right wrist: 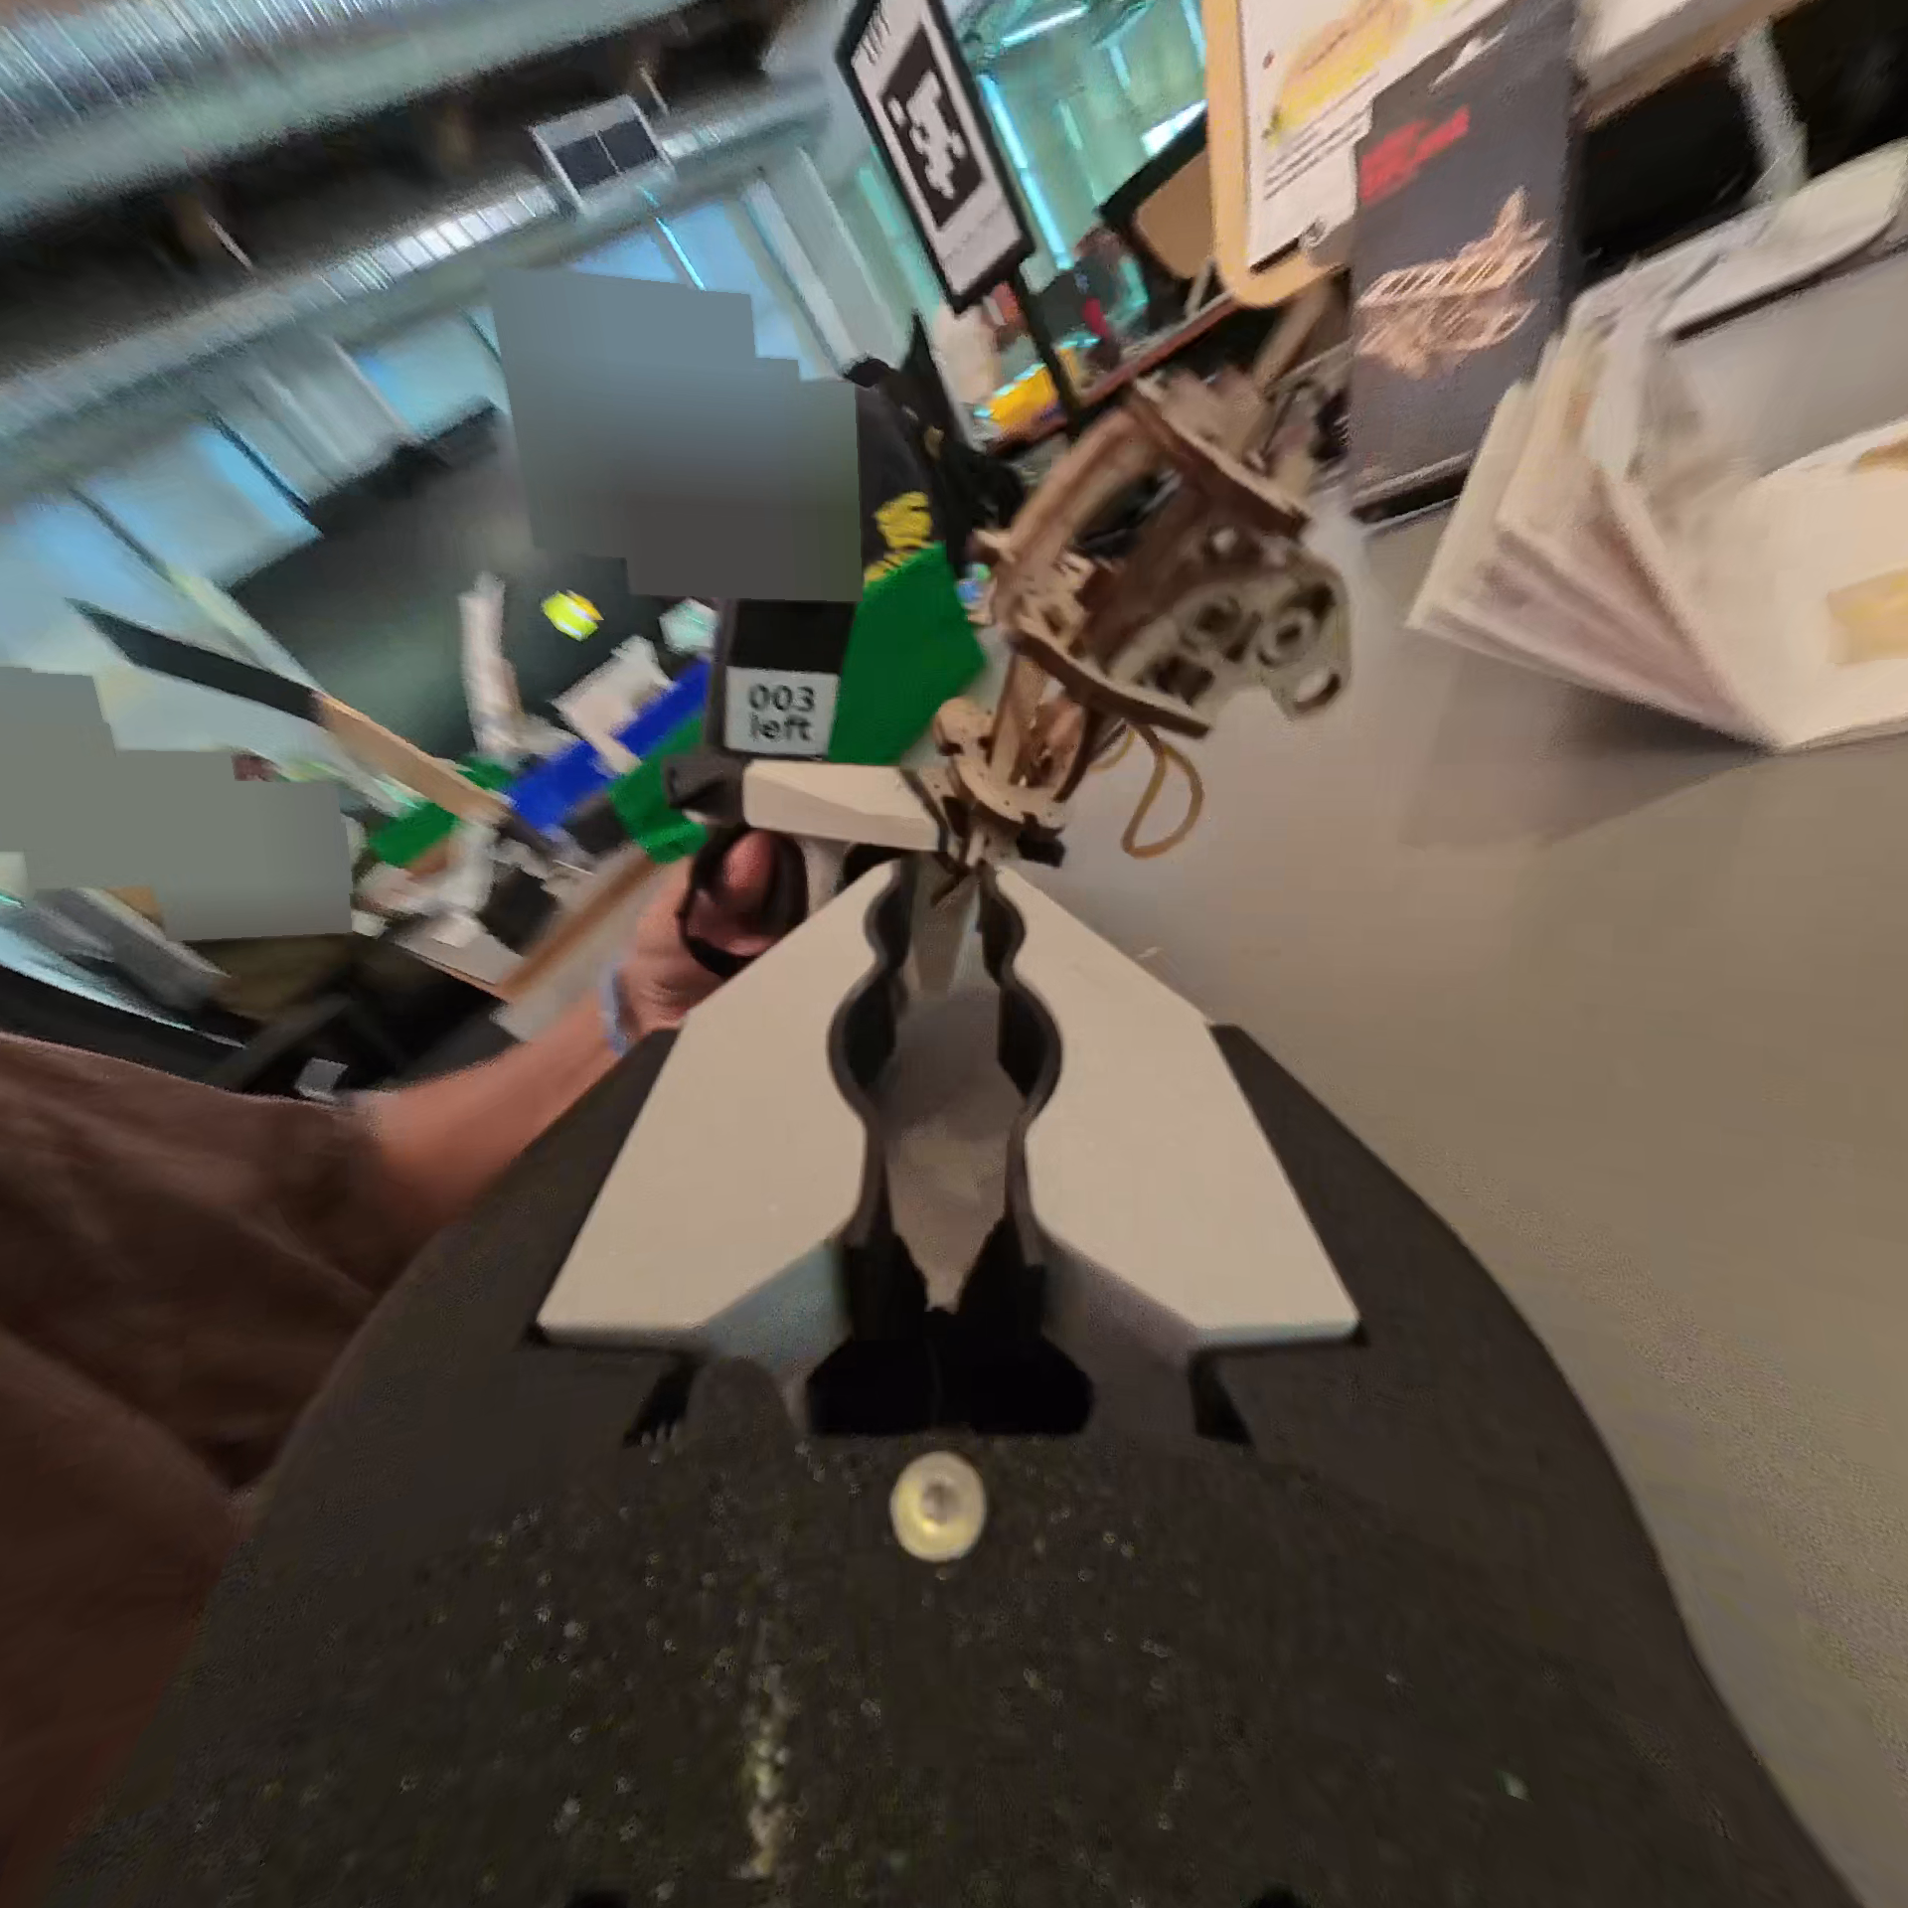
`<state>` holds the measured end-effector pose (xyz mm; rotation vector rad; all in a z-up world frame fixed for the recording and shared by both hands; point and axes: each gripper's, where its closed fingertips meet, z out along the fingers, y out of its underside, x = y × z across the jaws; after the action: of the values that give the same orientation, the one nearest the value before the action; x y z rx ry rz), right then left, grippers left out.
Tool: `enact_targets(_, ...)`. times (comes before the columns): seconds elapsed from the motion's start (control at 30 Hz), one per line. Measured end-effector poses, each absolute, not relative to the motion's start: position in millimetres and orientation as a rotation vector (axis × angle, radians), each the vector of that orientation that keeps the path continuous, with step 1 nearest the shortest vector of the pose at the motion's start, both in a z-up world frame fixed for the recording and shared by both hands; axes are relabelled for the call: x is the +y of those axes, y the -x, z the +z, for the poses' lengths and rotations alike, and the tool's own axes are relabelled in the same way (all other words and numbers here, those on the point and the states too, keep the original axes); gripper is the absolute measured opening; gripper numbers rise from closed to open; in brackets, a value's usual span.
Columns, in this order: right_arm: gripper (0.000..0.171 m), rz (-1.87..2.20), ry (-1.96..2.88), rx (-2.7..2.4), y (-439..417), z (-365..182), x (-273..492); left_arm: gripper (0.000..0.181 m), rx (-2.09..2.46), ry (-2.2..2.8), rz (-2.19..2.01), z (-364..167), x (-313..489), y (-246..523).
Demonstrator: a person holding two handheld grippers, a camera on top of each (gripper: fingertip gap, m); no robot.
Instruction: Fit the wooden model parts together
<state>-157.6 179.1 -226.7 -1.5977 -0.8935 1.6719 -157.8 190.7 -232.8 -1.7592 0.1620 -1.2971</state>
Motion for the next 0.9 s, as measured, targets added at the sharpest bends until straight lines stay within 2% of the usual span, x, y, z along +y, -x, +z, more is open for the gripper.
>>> enact_targets(0.23, 0.011, 2.147, 1.677, -0.633, 155, -216, 182, 0.023, 0.225, 1.662, -1.288, -216, 183, 155)
enact_targets(0.9, 0.001, 2.265, 1.726, -0.599, 156, -222, 174, 0.023, 0.146, 1.636, -1.281, -218, 192, 158)
